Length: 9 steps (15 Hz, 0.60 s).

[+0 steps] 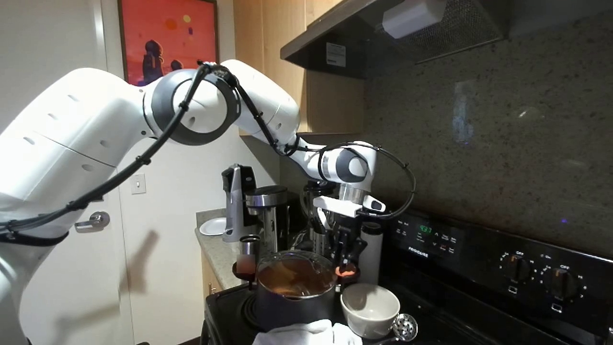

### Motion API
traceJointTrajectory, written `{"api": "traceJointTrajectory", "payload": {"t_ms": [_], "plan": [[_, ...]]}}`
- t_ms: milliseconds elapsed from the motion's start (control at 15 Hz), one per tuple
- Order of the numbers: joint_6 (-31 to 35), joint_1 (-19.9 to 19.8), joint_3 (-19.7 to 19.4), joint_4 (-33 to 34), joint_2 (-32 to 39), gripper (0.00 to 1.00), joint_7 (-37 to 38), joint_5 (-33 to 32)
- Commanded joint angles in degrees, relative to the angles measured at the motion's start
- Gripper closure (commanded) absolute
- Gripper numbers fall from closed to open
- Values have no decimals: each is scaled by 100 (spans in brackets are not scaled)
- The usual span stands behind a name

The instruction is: Twist the two orange objects on the pot

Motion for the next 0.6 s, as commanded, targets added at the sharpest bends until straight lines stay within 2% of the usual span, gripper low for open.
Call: {"api": "traceJointTrajectory", "payload": {"t_ms": [0, 133, 533], "plan": [[-5, 10, 21, -32, -44, 94, -39, 123], [-5, 5, 20, -57, -56, 90, -36, 130], [-60, 33, -54, -185, -157, 90, 338, 151]]}}
